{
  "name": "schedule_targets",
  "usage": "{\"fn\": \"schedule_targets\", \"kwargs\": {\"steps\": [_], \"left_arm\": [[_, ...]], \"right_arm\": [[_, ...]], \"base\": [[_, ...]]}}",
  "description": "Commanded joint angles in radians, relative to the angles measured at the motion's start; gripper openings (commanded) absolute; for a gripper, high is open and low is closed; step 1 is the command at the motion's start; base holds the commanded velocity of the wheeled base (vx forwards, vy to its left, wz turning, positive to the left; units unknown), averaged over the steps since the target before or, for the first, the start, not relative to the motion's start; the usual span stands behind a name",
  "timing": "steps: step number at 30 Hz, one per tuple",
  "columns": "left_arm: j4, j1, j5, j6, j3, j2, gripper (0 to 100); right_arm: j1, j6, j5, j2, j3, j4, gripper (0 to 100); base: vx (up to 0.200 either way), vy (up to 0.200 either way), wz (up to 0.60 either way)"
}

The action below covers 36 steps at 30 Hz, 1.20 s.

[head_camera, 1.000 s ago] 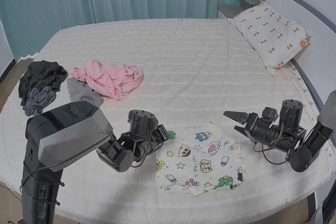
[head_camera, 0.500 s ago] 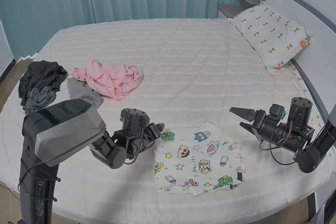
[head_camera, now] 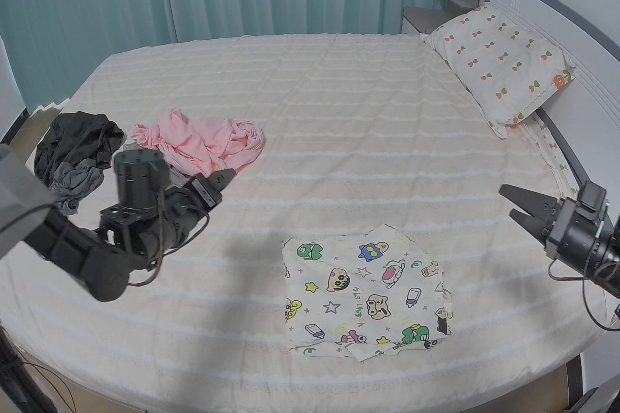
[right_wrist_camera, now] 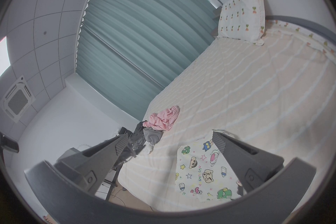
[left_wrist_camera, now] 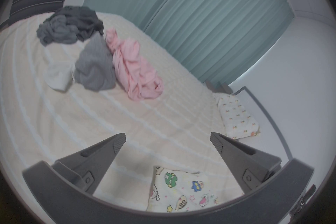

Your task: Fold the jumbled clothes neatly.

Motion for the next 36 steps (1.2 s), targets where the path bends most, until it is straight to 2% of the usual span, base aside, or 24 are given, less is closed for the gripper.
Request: {"fn": "schedule_targets", "kwargs": {"steps": [1, 5, 6, 9, 10, 11, 14, 15, 16, 18, 20, 22, 24, 26, 27, 29, 32, 34, 36], "left_arm": [[0.092, 0.019, 0.063, 0.250, 0.379, -0.789, 100], [0.307, 0.020, 0.081, 0.305, 0.361, -1.047, 100], [0.405, 0.025, 0.095, 0.332, 0.345, -1.123, 100], [0.637, 0.025, 0.147, 0.417, 0.319, -1.294, 100], [0.637, 0.025, 0.147, 0.417, 0.319, -1.294, 100], [0.758, 0.032, 0.159, 0.464, 0.305, -1.390, 100], [0.850, 0.126, 0.172, 0.481, 0.301, -1.467, 100], [0.850, 0.126, 0.172, 0.481, 0.301, -1.467, 100], [0.913, 0.244, 0.165, 0.490, 0.302, -1.507, 100], [0.940, 0.307, 0.156, 0.501, 0.305, -1.540, 100], [0.949, 0.322, 0.138, 0.530, 0.312, -1.588, 100], [0.953, 0.322, 0.138, 0.550, 0.319, -1.610, 100], [0.976, 0.350, 0.139, 0.630, 0.382, -1.691, 100], [0.988, 0.382, 0.141, 0.696, 0.437, -1.751, 100], [0.974, 0.382, 0.152, 0.699, 0.460, -1.752, 100], [0.960, 0.382, 0.169, 0.688, 0.479, -1.751, 100], [0.956, 0.379, 0.167, 0.707, 0.525, -1.752, 100], [0.956, 0.376, 0.139, 0.734, 0.551, -1.764, 100], [0.953, 0.353, 0.060, 0.773, 0.640, -1.809, 100]], "right_arm": [[-0.128, -0.171, 0.001, -0.758, 0.050, 0.612, 100], [-0.127, -0.280, 0.000, -0.955, 0.015, 0.868, 100], [-0.125, -0.307, 0.000, -0.996, 0.006, 0.925, 100], [-0.127, -0.408, 0.000, -1.068, -0.008, 0.998, 100], [-0.127, -0.408, 0.000, -1.068, -0.008, 0.998, 100], [-0.127, -0.479, 0.000, -1.105, -0.010, 1.014, 100], [-0.131, -0.576, 0.000, -1.136, 0.001, 1.018, 100], [-0.131, -0.576, 0.000, -1.136, 0.001, 1.018, 100], [-0.127, -0.666, 0.000, -1.172, 0.016, 1.033, 100], [-0.125, -0.740, 0.000, -1.183, 0.036, 1.038, 100], [-0.125, -0.781, -0.010, -1.185, 0.049, 1.033, 100], [-0.125, -0.784, -0.017, -1.183, 0.053, 1.033, 100], [-0.125, -0.787, -0.051, -1.185, 0.087, 1.032, 100], [-0.134, -0.790, -0.112, -1.189, 0.133, 1.020, 100], [-0.164, -0.787, -0.152, -1.205, 0.155, 1.012, 100], [-0.208, -0.790, -0.185, -1.277, 0.196, 1.024, 100], [-0.210, -0.787, -0.215, -1.284, 0.225, 1.000, 100], [-0.210, -0.783, -0.231, -1.283, 0.231, 0.989, 100], [-0.210, -0.781, -0.243, -1.283, 0.234, 0.987, 100]], "base": [[0.000, 0.000, 0.00], [0.000, 0.000, 0.00], [0.000, 0.000, 0.00], [0.000, 0.000, 0.00], [0.000, 0.000, 0.00], [0.000, 0.000, 0.00], [0.000, 0.000, 0.00], [0.000, 0.000, 0.00], [0.000, 0.000, 0.00], [0.000, 0.000, 0.00], [0.000, 0.000, 0.00], [0.000, 0.000, 0.00], [0.000, 0.000, 0.00], [0.000, 0.000, 0.00], [0.000, 0.000, 0.00], [0.000, 0.000, 0.00], [0.000, 0.000, 0.00], [0.000, 0.000, 0.00], [0.000, 0.000, 0.00]]}}
